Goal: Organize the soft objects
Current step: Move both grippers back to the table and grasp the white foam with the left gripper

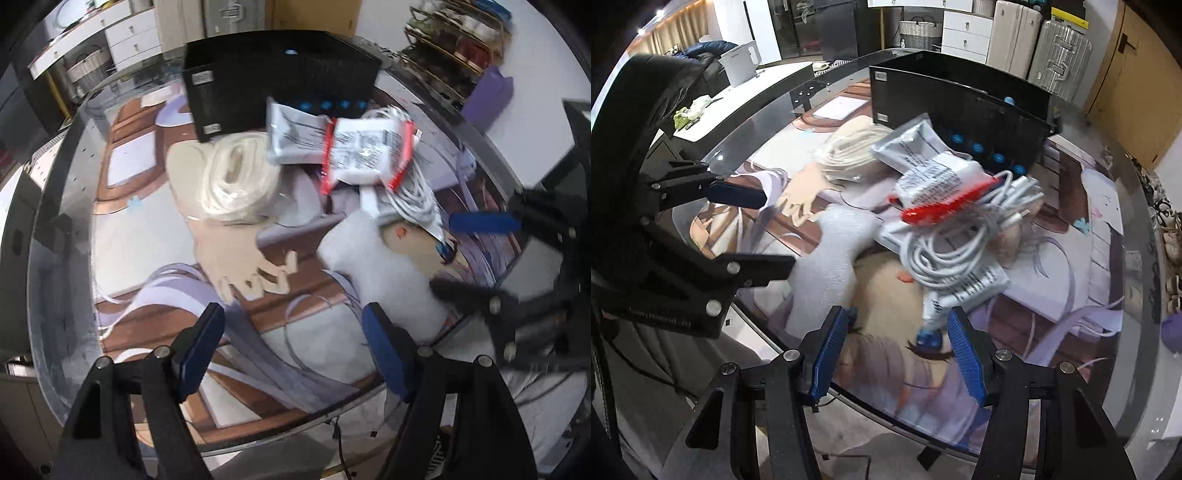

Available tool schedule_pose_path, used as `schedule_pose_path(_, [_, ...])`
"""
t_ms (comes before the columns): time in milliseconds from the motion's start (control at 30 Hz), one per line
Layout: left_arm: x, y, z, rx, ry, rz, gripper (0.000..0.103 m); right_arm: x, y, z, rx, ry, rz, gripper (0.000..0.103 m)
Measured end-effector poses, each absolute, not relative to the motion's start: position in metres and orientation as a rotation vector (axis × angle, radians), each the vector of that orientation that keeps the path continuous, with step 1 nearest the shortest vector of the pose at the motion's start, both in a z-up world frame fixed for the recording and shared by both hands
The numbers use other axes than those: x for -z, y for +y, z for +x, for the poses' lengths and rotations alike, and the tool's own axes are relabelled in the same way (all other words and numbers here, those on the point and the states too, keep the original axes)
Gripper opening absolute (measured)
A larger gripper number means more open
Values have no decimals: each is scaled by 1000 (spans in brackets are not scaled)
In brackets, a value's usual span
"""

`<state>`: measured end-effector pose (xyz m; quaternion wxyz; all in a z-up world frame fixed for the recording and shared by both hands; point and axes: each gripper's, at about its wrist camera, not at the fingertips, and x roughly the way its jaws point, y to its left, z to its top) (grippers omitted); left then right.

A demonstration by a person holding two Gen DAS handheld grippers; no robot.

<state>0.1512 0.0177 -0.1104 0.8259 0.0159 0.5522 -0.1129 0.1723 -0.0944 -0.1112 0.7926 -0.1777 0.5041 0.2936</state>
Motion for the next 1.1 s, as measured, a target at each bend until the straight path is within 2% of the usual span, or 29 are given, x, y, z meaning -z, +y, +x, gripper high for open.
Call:
schedule_pose_path(200, [98, 33, 155, 321, 1152, -127, 77, 100, -115, 187, -593, 1075, -288, 58])
schedule_pose_path(367, [97, 12, 156, 356, 1153, -127, 77, 97, -132, 196, -573, 1076, -241, 59])
schedule_pose_path(567, [100, -20, 165, 367, 1192, -131, 77, 98, -156, 210, -541, 1088, -174, 69])
schedule_pose_path(733, [105, -36, 183, 324, 1197, -84, 77, 99, -162, 215, -503, 1083, -194, 70])
schedule_pose_path(867, [112, -38, 182, 313, 1210, -50, 77, 102, -167, 218, -547, 1100, -158, 80])
schedule_pose_path(967, [113, -32, 176, 309, 1199, -9, 77, 101, -161, 218, -600, 1085, -178, 84])
schedule_pose_path(1033, [113, -28, 169, 317, 1191, 15, 71, 100, -153, 219, -624, 1063, -207, 84])
schedule_pose_path(1100, [110, -22, 165, 299, 1175, 61, 43, 103, -144, 222, -643, 1060, -234, 85])
